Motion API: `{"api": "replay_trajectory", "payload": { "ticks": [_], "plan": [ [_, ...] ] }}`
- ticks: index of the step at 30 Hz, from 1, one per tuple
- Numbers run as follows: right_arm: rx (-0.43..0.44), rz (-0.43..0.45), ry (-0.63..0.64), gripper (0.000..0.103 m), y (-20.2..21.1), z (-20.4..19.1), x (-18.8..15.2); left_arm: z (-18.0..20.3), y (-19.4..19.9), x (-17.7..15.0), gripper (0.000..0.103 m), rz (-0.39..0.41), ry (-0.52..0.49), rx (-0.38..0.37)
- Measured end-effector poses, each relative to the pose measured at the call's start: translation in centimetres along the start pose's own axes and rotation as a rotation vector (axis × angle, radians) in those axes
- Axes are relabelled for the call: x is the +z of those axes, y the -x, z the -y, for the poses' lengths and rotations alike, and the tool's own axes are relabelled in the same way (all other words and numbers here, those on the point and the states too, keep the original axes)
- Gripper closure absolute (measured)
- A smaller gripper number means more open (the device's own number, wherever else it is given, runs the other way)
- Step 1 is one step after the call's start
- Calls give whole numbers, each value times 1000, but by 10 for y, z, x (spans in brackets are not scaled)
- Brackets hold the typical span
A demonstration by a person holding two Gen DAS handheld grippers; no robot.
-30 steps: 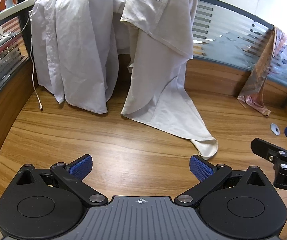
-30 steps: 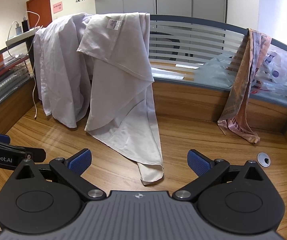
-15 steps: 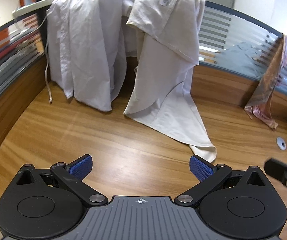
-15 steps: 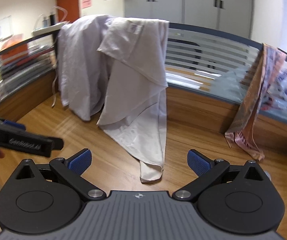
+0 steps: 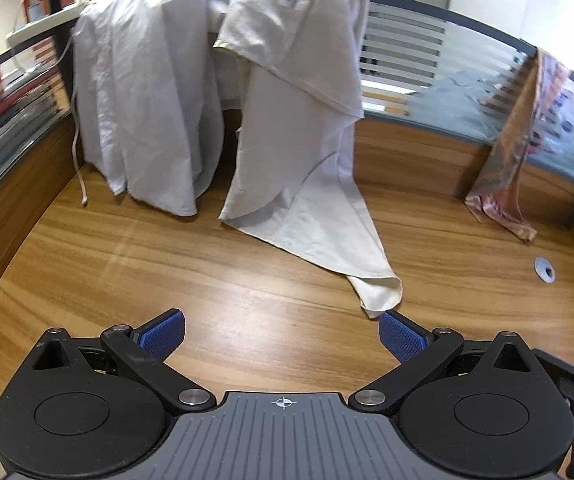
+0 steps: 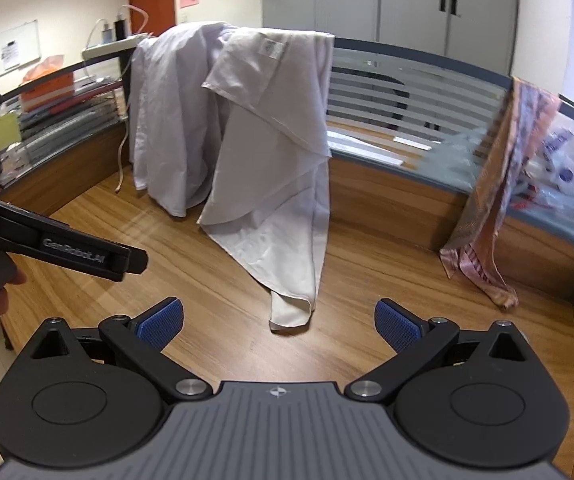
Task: Fold clothes
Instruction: 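Move both tools toward the cream satin shirt hanging on the partition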
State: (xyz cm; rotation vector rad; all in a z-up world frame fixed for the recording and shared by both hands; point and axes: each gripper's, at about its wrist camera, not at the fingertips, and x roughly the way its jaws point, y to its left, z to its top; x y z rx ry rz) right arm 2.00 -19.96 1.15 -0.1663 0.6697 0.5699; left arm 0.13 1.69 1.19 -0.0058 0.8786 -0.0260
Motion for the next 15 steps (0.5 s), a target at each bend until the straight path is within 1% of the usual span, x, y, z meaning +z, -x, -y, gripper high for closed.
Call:
{"api": "replay_trajectory", "payload": {
  "ticks": [7, 11, 15],
  "plan": [
    [-40, -7, -81, 0, -9, 1, -2, -6, -3, 7, 0, -22, -99, 8],
    [-43, -23, -157, 0, -16, 0, 5, -15, -2, 14, 0, -25, -119, -9],
    [-56, -40, -166, 0, -27, -6, 6, -25, -9, 15, 0, -16, -123, -15]
  ]
}}
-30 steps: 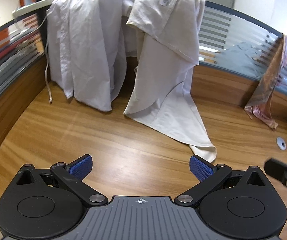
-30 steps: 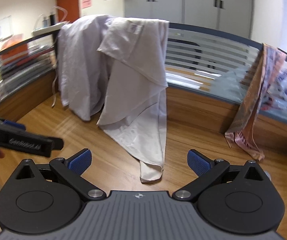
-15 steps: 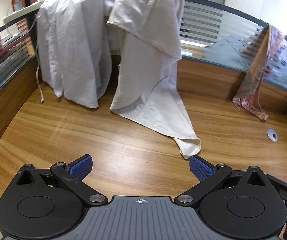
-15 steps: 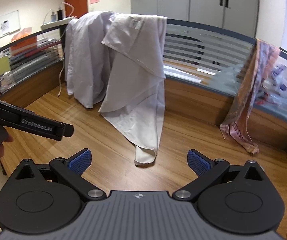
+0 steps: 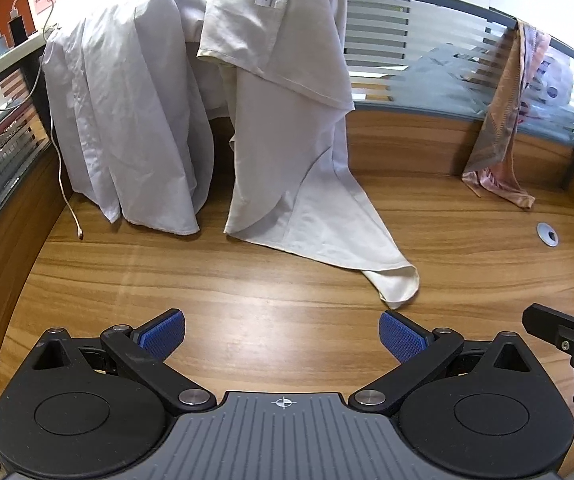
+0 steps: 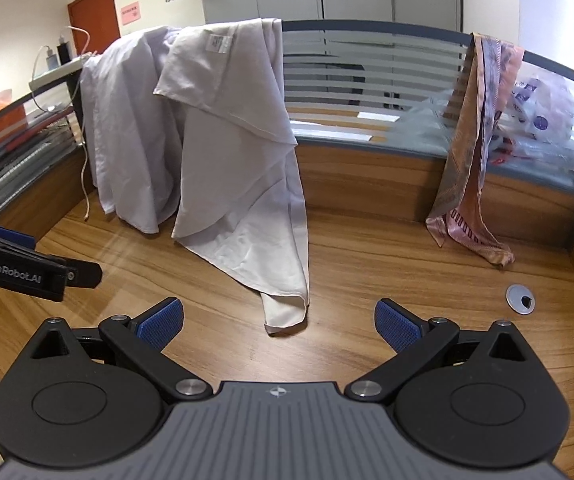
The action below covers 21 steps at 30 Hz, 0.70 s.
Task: Fold clothes
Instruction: 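Move both tools toward the cream satin shirt hanging on the partition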
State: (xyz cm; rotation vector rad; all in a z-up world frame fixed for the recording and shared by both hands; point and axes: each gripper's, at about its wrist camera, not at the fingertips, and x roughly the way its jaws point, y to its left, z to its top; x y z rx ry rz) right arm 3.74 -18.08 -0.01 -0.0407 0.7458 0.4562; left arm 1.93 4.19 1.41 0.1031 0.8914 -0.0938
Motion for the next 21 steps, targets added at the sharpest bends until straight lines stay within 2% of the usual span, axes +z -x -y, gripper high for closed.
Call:
{"api": "replay_trajectory", "payload": {
  "ticks": [4, 7, 9, 11, 13, 16, 21],
  "plan": [
    [-8, -13, 27, 0, -15, -7, 4, -10, -10, -4, 0, 11, -4, 1],
    [-4, -8, 58, 0, -27, -11, 11, -14, -18, -8, 0, 22, -7, 30],
    [-9, 3, 88, 1, -34, -14, 16, -15, -22, -10, 0, 20, 40, 98],
    [-8, 8, 113, 1, -38, -15, 25, -16, -27, -8, 0, -4, 56, 111],
    [13, -1, 117, 1, -40, -15, 37, -18, -25, -5, 0, -18, 89, 106],
    [52, -1, 139, 1, -42, -13, 56, -19, -19, -2, 0, 3, 123, 73],
    [75, 28, 168, 1, -58, -8, 87, -22, -23, -5, 0, 31, 120, 78]
  ]
}}
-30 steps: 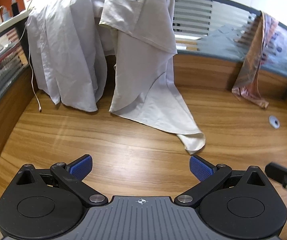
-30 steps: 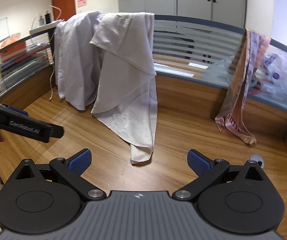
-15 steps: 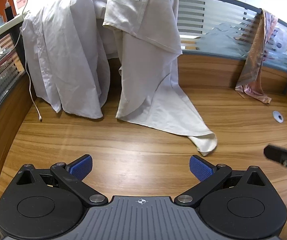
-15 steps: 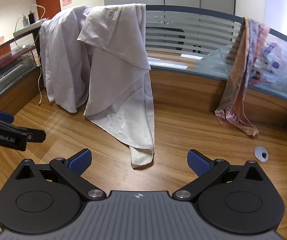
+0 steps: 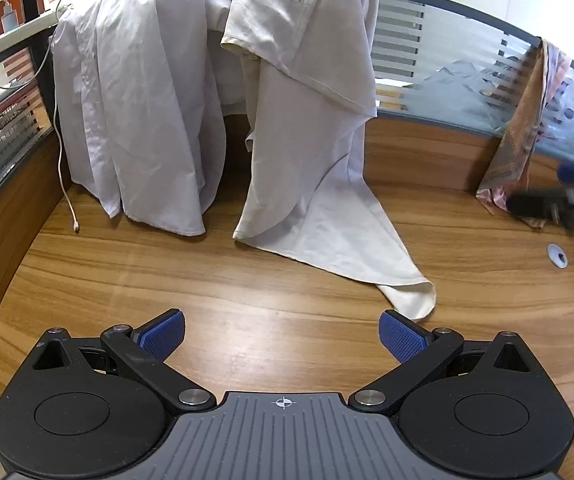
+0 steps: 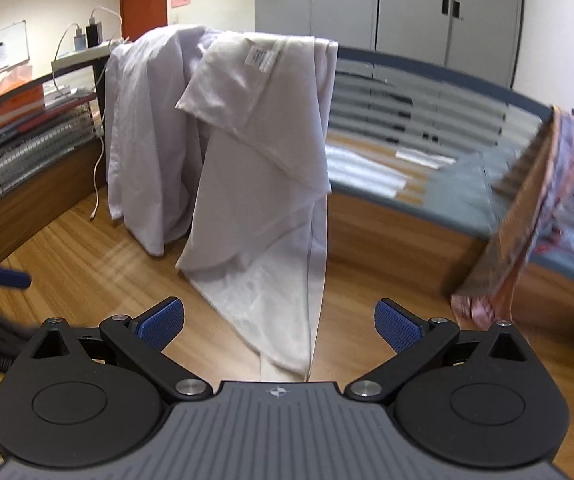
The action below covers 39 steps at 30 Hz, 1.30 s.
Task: Fold clothes
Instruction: 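Move both tools toward the cream satin shirt hanging on the partition, then grasp the cream shirt hem with the right gripper and pull it down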
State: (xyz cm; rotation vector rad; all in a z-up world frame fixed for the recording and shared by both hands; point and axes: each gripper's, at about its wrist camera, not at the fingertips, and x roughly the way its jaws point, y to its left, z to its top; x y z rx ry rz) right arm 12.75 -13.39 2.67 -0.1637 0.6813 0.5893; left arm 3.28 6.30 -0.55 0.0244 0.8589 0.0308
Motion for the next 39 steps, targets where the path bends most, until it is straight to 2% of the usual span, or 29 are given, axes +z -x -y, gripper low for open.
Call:
{"api": "replay_trajectory", "payload": {
  "ticks": [5, 10, 15, 20, 24, 27, 28, 29, 30, 31, 39],
  "plan": [
    [-9, 11, 3, 4, -34, 11, 31, -11, -11, -2, 0, -13, -13, 35],
    [-31, 22, 25, 8, -76, 11, 77, -35, -15, 9, 0, -59, 15, 1],
    [-53, 48, 38, 17, -126, 6, 119, -55, -24, 22, 0, -67, -27, 2],
    [-76, 50, 15, 26, -180, 6, 141, -72, -42, 35, 0, -90, -57, 2],
    [-95, 37, -9, 30, -217, 9, 154, -82, -51, 48, 0, -77, -88, -7],
    [-99, 27, 9, 44, -238, 9, 160, -88, -58, 58, 0, -66, -95, -7],
    [-101, 25, 24, 60, -243, 8, 162, -90, -61, 62, 0, -61, -89, -9],
    [-101, 24, 38, 83, -247, 8, 163, -91, -64, 65, 0, -58, -81, -12],
    [-93, 25, 38, 97, -248, 8, 163, -93, -67, 70, 0, -57, -71, -16],
    [-81, 27, 36, 102, -248, 7, 162, -94, -69, 75, 0, -54, -61, -24],
    [26, 21, 63, 102, -210, -13, 136, -99, -77, 102, 0, -29, 27, -64]
  ]
}}
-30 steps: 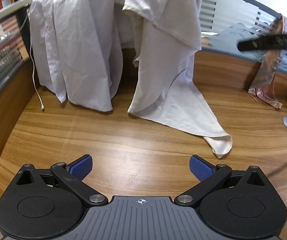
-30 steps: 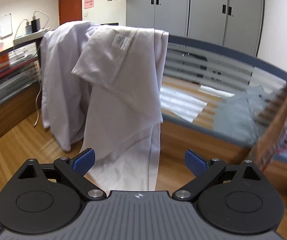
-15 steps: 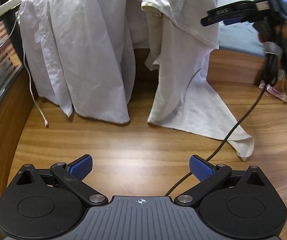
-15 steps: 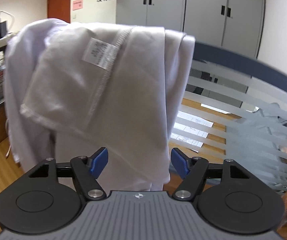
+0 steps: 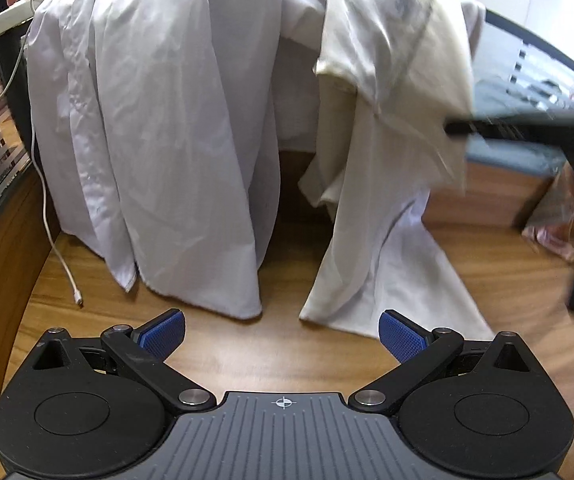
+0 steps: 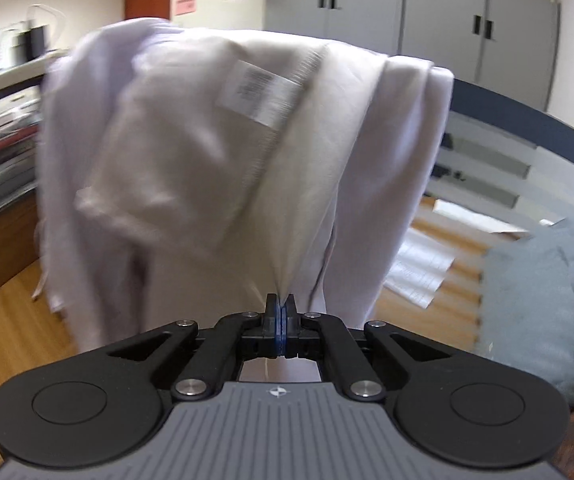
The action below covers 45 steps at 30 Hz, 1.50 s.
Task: Fold clothes
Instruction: 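Grasp the cream shirt hem with the right gripper and pull it down, then drop the shirt onto the desk and open the right gripper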
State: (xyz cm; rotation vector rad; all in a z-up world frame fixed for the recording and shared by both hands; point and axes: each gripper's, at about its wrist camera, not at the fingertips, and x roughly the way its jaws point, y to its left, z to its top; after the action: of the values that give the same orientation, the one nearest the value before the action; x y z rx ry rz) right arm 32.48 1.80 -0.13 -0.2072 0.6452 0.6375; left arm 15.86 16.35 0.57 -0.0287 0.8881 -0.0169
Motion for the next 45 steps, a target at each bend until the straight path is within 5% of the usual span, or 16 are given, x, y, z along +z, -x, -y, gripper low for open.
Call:
{"api": "replay_trajectory", "payload": {
  "ticks": [11, 24, 30, 38, 45],
  "plan": [
    [99, -118, -52, 102, 84, -47, -76, 2, 17, 16, 0, 37, 59, -67],
    [205, -418, -73, 102, 128, -114, -220, 35, 28, -35, 0, 10, 22, -108],
    [248, -500, -74, 102, 144, -127, -254, 56, 25, -58, 0, -33, -16, -138],
    [167, -512, -127, 90, 185, -105, -278, 92, -2, -85, 0, -84, -58, -145],
    [74, -490, -149, 77, 234, -57, -272, 111, -35, -111, 0, -59, -44, -71]
  ]
}}
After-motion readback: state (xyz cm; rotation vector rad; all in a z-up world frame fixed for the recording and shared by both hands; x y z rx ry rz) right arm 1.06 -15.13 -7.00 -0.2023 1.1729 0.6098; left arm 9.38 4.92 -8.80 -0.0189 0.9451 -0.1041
